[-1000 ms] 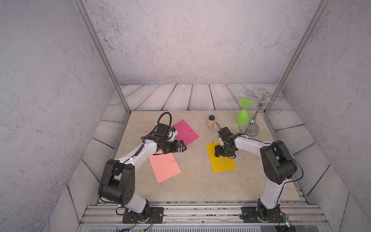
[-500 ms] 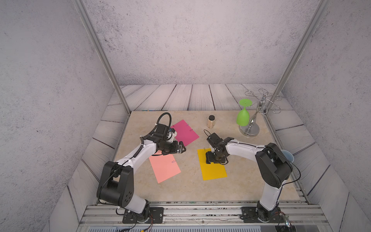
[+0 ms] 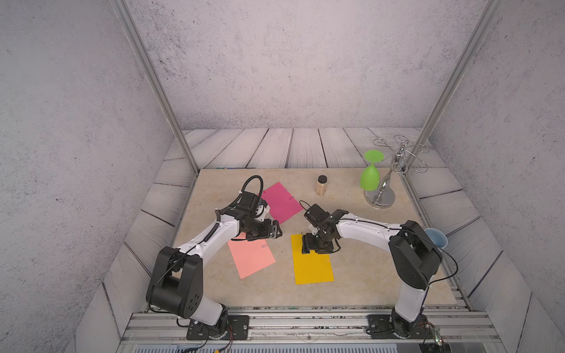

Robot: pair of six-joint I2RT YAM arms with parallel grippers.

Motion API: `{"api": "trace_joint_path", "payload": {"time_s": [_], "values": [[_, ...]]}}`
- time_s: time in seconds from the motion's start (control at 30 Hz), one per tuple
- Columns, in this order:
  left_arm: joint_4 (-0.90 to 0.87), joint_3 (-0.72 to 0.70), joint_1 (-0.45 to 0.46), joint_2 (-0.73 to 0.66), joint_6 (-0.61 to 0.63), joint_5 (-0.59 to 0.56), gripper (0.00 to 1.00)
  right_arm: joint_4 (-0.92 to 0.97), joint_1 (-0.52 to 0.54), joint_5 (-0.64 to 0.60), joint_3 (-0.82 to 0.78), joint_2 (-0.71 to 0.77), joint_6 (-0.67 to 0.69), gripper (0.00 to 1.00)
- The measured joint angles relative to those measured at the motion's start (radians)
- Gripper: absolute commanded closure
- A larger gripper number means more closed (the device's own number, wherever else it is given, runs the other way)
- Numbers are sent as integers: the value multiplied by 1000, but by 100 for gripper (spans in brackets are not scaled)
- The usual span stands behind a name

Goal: Unclip the paperclips from the documents
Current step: Move the document to the center of the board, then pick up the document from the center of the board.

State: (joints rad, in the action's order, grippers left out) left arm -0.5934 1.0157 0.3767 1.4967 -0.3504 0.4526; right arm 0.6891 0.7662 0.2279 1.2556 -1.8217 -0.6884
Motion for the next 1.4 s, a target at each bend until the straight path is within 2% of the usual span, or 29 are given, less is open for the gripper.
{"api": "trace_joint_path", "payload": {"time_s": [0.27,0.4,0.53,0.8,1.1,1.4], "values": [[-9,-8,139,35,-83,-30,23,69,-24,-87,-55,143,138,29],[3,-13,200,69,-141,-48,36,58,-51,-142,-120,229,184,33],[36,-21,236,96,-200,-68,51,29,-104,-122,-153,244,210,34],[154,-40,303,179,-300,-108,68,-67,-162,-14,-259,244,233,38],[222,-73,314,216,-352,-148,72,-144,-216,70,-310,232,237,49],[250,-64,314,240,-358,-140,74,-195,-216,119,-333,182,228,50]]}}
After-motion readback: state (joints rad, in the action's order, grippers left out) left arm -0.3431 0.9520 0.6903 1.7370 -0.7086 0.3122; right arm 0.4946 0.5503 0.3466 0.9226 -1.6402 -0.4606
